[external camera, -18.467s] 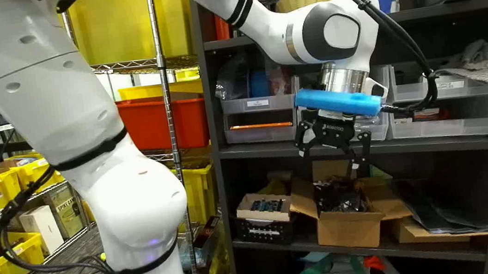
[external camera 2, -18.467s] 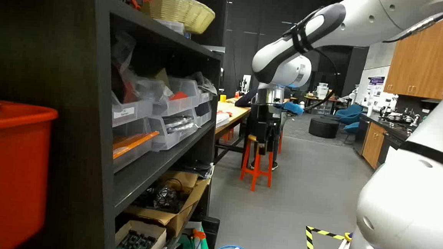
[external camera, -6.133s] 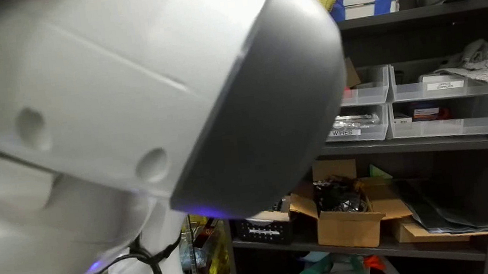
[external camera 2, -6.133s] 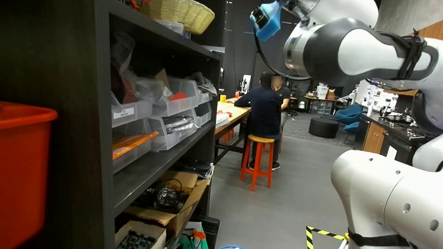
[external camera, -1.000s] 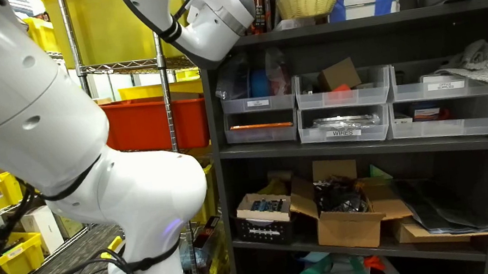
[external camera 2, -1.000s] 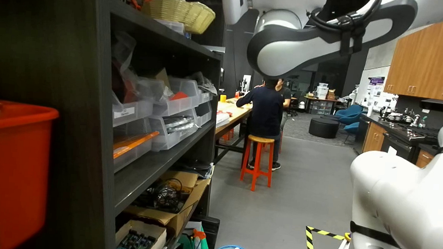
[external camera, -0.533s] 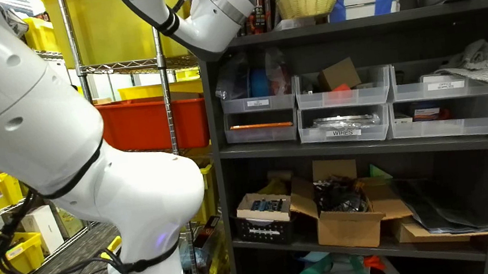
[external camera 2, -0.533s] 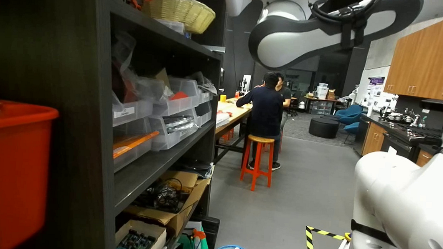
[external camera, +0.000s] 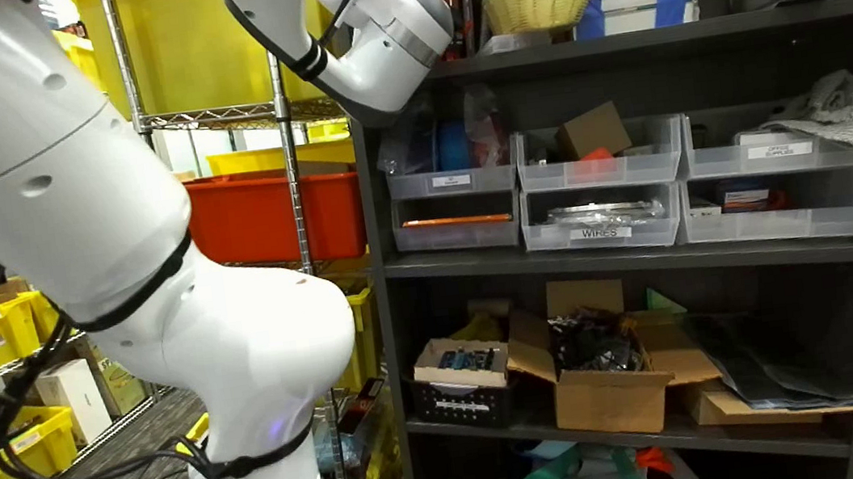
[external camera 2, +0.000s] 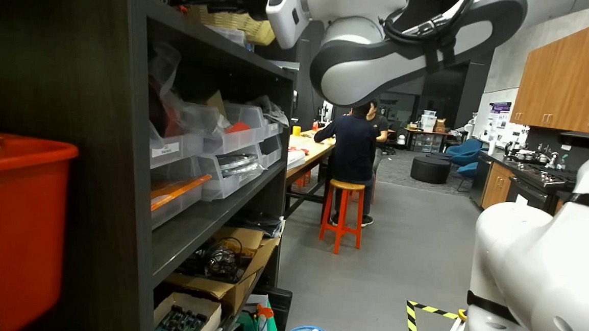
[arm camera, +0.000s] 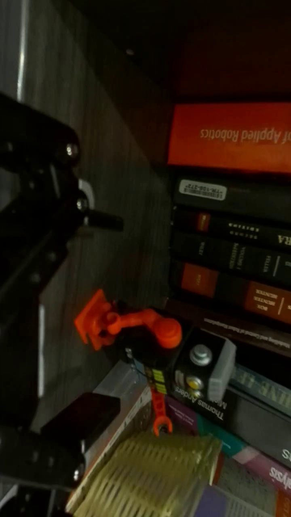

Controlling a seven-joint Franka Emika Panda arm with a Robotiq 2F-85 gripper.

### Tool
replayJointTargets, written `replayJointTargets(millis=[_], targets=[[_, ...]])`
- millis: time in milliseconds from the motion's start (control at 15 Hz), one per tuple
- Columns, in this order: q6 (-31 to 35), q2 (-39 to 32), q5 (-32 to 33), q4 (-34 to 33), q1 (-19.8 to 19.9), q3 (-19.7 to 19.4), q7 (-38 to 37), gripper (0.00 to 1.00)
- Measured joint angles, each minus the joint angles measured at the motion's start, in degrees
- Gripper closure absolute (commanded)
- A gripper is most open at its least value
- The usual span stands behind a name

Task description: Pick the orange toy at the top shelf and place it in the basket next to it

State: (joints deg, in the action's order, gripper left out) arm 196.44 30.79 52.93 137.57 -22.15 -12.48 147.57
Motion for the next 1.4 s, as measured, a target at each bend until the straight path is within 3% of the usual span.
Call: replayJointTargets(millis=[1400], targets=[[0.39, -6.32, -4.20, -5.95, -0.09, 0.95, 1.37, 0.00]])
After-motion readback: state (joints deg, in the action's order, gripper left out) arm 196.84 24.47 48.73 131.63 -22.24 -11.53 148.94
